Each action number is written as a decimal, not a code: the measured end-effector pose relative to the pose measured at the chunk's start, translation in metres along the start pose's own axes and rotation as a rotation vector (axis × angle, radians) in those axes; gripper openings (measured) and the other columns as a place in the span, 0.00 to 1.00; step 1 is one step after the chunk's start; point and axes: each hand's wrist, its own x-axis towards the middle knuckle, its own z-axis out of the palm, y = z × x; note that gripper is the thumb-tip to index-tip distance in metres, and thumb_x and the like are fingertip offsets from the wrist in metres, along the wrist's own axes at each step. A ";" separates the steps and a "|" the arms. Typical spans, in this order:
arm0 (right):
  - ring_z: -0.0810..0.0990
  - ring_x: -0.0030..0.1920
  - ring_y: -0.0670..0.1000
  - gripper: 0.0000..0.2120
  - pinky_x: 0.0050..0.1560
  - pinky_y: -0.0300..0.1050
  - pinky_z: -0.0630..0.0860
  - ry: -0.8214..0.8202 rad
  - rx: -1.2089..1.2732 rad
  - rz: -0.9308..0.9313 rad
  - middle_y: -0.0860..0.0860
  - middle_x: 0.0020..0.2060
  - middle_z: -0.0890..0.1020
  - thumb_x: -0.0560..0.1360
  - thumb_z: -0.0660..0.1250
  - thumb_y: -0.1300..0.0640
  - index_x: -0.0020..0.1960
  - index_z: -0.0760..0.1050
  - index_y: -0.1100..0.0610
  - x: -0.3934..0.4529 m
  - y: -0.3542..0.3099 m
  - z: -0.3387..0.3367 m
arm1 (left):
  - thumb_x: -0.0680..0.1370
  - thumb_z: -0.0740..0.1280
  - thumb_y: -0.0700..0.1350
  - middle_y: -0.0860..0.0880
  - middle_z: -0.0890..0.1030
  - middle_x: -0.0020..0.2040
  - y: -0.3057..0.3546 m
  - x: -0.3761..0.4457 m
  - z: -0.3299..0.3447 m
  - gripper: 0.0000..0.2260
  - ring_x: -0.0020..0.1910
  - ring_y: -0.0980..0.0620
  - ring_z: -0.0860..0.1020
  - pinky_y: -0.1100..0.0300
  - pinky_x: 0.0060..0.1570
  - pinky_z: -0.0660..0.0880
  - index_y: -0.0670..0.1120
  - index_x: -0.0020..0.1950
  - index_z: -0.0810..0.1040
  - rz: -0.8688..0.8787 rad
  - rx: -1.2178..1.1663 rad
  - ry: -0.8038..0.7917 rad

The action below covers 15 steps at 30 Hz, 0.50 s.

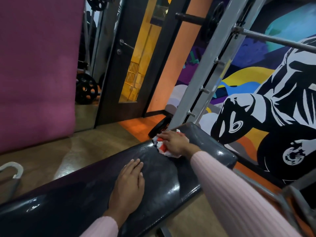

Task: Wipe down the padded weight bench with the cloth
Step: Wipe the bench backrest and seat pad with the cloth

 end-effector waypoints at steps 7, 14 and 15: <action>0.54 0.77 0.47 0.23 0.74 0.54 0.49 -0.019 -0.029 -0.286 0.45 0.77 0.58 0.80 0.49 0.48 0.75 0.58 0.41 -0.036 -0.037 0.028 | 0.79 0.57 0.44 0.49 0.71 0.70 -0.001 0.001 0.001 0.18 0.71 0.55 0.63 0.64 0.68 0.55 0.45 0.68 0.73 -0.005 0.021 -0.016; 0.56 0.76 0.52 0.24 0.73 0.56 0.52 0.053 -0.106 0.041 0.48 0.76 0.60 0.80 0.54 0.49 0.75 0.58 0.45 -0.011 -0.027 0.011 | 0.77 0.54 0.47 0.49 0.73 0.68 0.000 0.000 0.001 0.20 0.70 0.54 0.65 0.63 0.68 0.55 0.44 0.67 0.74 -0.025 0.022 -0.012; 0.55 0.76 0.53 0.25 0.73 0.58 0.52 0.044 -0.127 0.038 0.49 0.76 0.59 0.79 0.55 0.49 0.76 0.57 0.45 -0.008 -0.038 0.015 | 0.77 0.54 0.46 0.49 0.73 0.68 0.001 0.000 0.001 0.20 0.70 0.54 0.65 0.63 0.68 0.56 0.44 0.67 0.74 -0.026 0.027 -0.010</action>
